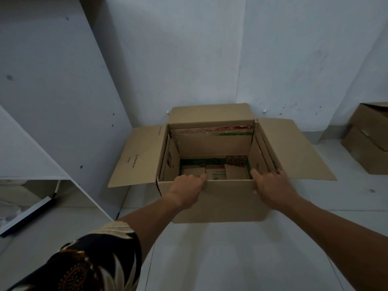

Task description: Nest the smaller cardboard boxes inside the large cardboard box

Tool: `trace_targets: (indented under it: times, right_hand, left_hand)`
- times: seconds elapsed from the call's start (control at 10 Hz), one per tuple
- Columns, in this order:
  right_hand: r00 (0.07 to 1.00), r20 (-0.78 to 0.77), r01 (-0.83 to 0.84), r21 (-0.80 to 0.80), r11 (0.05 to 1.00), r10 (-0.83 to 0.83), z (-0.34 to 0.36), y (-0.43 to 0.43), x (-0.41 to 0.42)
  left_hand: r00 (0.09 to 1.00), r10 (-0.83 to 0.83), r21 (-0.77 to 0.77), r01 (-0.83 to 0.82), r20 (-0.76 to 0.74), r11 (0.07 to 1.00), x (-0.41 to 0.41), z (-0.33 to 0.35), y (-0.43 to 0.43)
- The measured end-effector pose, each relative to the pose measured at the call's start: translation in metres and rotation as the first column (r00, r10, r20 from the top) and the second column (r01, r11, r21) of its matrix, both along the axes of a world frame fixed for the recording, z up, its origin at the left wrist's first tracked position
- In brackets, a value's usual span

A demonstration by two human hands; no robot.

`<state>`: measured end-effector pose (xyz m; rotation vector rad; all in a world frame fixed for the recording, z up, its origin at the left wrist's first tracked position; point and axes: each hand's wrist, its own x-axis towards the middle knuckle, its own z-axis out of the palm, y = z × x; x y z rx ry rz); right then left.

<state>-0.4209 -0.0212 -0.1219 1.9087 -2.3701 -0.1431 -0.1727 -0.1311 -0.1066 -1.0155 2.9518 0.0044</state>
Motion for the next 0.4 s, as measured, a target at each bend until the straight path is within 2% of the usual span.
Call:
trace_targets:
  times: [0.2,0.3,0.4]
  right_hand:
    - [0.999,-0.041,0.013,0.003,1.000,-0.013,-0.003,0.005,0.005]
    - [0.999,-0.001,0.042,0.086,0.995,-0.042,0.008,0.010,0.009]
    - [0.996,0.070,0.042,0.139,0.989,-0.052,0.025,0.021,0.020]
  left_hand:
    - [1.000,0.010,0.005,-0.010,0.011,1.000,0.001,0.000,0.007]
    - [0.998,0.049,0.002,-0.049,0.038,0.999,0.000,0.004,0.013]
    - [0.989,0.100,-0.064,-0.094,0.107,0.994,0.000,0.014,0.027]
